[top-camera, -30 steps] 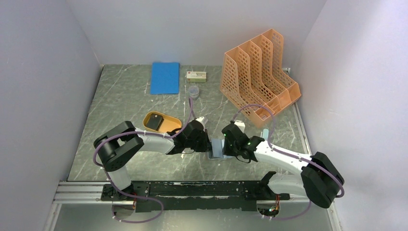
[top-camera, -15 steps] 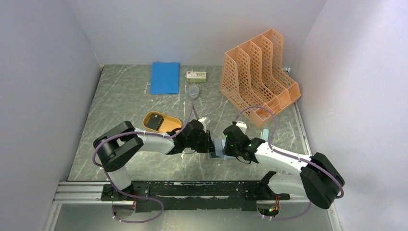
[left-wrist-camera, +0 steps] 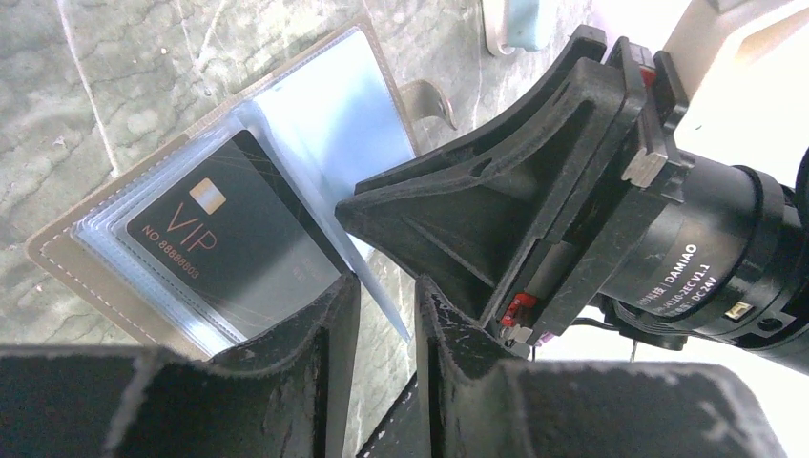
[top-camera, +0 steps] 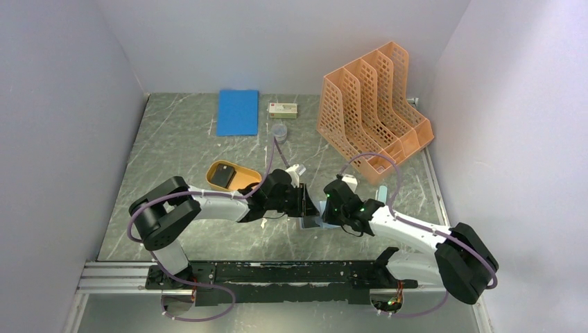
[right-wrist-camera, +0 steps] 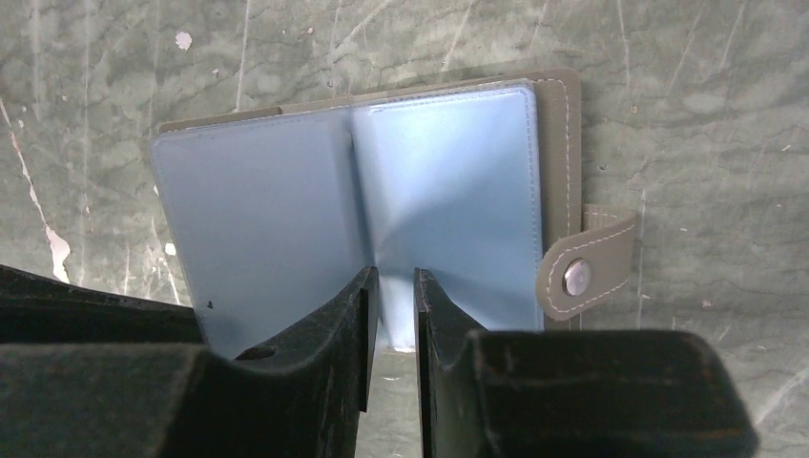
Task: Put the credit cards into the card holder
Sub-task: Open the card holder at the center of the board.
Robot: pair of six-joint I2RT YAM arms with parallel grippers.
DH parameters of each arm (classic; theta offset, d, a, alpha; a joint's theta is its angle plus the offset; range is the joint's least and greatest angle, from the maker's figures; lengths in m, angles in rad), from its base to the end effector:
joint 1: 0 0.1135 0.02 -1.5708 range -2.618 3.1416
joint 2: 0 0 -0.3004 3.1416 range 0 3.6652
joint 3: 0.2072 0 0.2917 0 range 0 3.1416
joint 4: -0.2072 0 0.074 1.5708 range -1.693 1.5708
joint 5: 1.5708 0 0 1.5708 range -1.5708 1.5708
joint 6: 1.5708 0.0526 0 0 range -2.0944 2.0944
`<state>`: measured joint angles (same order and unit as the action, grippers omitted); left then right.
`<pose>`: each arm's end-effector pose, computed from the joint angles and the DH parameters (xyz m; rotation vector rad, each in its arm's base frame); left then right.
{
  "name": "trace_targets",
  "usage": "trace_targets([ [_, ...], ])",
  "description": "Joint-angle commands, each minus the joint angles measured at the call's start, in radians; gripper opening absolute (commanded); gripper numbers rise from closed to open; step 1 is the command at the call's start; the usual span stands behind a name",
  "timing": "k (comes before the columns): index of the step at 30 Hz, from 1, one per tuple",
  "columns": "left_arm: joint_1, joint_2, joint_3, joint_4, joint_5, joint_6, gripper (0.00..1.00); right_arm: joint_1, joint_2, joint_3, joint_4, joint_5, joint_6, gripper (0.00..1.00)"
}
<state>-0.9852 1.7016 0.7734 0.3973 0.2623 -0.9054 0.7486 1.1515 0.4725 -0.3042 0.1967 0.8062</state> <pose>0.2019 -0.3292 0.1556 0.2780 2.4006 -1.3045 0.1734 0.1471 0.1508 0.1504 2.5619 0.3640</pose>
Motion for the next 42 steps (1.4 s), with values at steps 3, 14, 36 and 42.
trace_targets([
  [3,-0.002,-0.003,0.034,0.049,0.018,-0.010,0.33,-0.012,-0.022,-0.016,-0.004,0.002,-0.002,0.24],
  [14,-0.003,0.048,0.083,0.021,0.009,0.000,0.13,-0.013,-0.046,-0.031,0.002,-0.017,0.002,0.25],
  [36,-0.011,0.112,0.090,-0.011,-0.032,0.016,0.05,-0.015,-0.275,-0.033,-0.084,-0.025,0.041,0.42],
  [42,-0.011,0.113,0.086,-0.007,-0.033,0.008,0.05,-0.015,-0.295,-0.049,-0.047,-0.083,0.014,0.48],
])
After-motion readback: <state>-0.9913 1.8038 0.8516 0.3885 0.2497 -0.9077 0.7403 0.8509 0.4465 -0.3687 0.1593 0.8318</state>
